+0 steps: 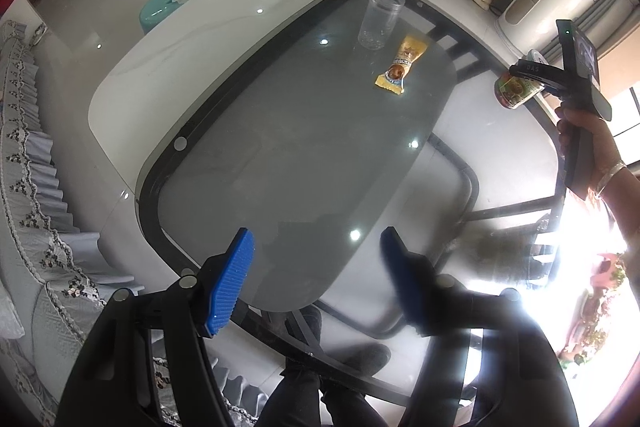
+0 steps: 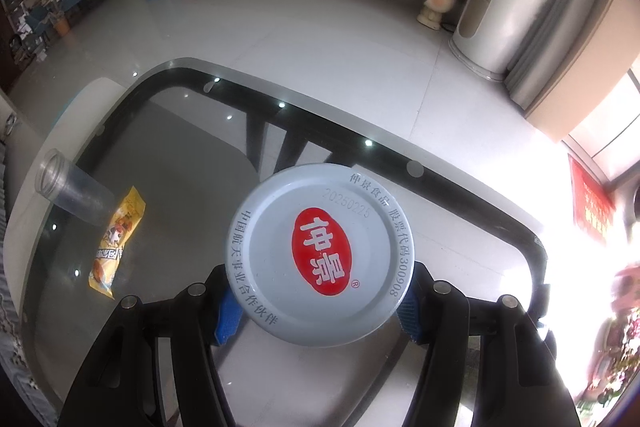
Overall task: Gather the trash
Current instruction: 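Lift the jar with the right gripper and carry it over the bin, then lower the jar into the bin and open the right gripper, then raise the right tool from the bin and move it back toward the table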
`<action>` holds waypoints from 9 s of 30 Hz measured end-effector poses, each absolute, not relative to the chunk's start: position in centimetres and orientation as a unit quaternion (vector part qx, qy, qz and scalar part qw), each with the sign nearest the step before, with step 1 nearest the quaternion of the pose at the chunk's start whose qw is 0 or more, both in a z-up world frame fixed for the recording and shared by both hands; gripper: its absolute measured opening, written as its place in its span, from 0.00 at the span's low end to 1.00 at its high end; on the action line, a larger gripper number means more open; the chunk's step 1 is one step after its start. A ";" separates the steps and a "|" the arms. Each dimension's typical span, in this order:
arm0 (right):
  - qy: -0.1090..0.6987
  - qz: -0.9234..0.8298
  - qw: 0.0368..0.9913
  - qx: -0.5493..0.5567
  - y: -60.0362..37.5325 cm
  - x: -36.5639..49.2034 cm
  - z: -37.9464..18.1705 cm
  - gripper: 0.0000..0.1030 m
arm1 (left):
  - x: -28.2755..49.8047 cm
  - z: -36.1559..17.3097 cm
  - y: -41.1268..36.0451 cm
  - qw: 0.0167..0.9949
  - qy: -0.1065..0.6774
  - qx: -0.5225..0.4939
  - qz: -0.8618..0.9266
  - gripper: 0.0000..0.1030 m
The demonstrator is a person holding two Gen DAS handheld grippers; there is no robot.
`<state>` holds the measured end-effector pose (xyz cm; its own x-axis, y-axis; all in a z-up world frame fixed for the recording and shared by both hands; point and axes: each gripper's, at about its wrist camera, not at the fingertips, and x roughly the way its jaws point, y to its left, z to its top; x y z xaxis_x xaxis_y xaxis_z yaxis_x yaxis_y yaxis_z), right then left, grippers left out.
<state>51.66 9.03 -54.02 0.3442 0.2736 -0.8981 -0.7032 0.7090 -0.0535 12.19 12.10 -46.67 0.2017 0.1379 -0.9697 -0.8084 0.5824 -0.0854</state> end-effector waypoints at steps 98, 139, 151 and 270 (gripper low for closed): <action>0.579 -0.013 0.815 -0.022 -51.2 61.0 -61.7 0.58 | 33.0 -45.7 -14.9 0.770 0.613 -0.121 0.133 0.63; 0.670 -0.112 0.733 0.030 -50.0 62.6 -81.1 0.58 | 29.5 -52.6 -12.7 0.724 0.652 -0.150 0.171 0.64; 0.668 -0.111 0.736 0.021 -50.3 62.2 -80.4 0.60 | 29.5 -52.3 -12.4 0.732 0.646 -0.143 0.164 0.64; 0.529 0.297 0.776 -0.174 -5.4 37.5 -42.7 0.72 | 20.0 -45.9 7.2 0.758 0.573 -0.202 0.239 0.64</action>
